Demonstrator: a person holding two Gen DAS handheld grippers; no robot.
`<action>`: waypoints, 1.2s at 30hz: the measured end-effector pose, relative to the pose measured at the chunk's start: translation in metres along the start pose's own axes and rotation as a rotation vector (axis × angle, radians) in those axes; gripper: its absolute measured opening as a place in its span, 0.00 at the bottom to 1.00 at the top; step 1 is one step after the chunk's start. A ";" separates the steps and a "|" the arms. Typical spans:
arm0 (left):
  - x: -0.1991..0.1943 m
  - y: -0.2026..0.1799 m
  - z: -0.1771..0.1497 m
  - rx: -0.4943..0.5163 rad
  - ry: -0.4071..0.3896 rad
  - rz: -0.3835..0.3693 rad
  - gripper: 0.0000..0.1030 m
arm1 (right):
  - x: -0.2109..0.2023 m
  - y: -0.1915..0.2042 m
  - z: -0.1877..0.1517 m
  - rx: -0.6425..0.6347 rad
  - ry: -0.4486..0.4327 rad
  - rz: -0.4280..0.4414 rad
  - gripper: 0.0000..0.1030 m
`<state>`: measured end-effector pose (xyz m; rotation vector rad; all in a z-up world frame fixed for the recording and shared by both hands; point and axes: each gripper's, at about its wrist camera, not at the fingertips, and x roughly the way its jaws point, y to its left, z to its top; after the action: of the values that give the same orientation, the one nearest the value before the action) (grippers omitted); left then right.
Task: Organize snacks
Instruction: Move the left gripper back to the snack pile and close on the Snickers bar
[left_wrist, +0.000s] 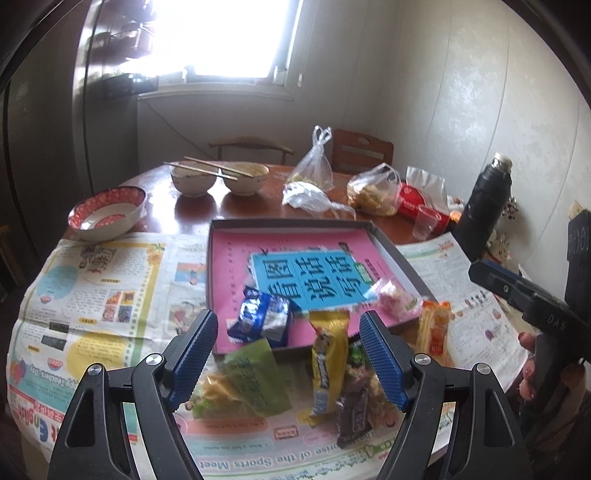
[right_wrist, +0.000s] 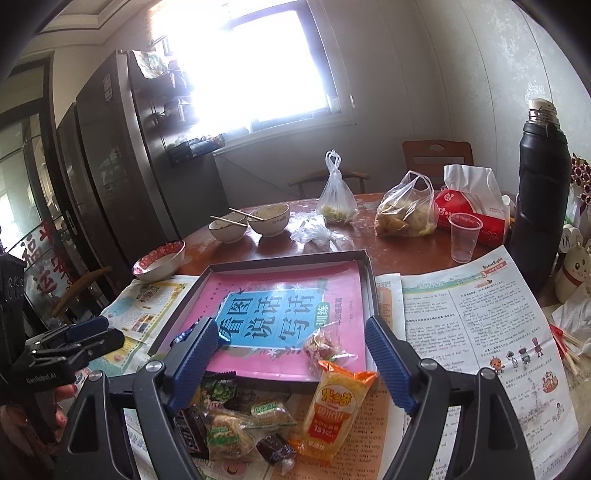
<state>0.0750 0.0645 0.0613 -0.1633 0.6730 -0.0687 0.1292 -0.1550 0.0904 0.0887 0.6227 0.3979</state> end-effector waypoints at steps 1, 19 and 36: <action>0.001 -0.002 -0.003 0.005 0.007 0.001 0.78 | -0.001 0.000 -0.001 -0.002 0.002 0.000 0.79; 0.016 -0.029 -0.032 0.052 0.094 0.012 0.78 | -0.011 -0.001 -0.016 -0.002 0.016 0.000 0.80; 0.025 -0.032 -0.053 0.071 0.170 0.015 0.78 | -0.014 -0.006 -0.027 0.004 0.044 -0.014 0.80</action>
<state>0.0610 0.0229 0.0111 -0.0845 0.8399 -0.0921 0.1051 -0.1670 0.0747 0.0794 0.6668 0.3863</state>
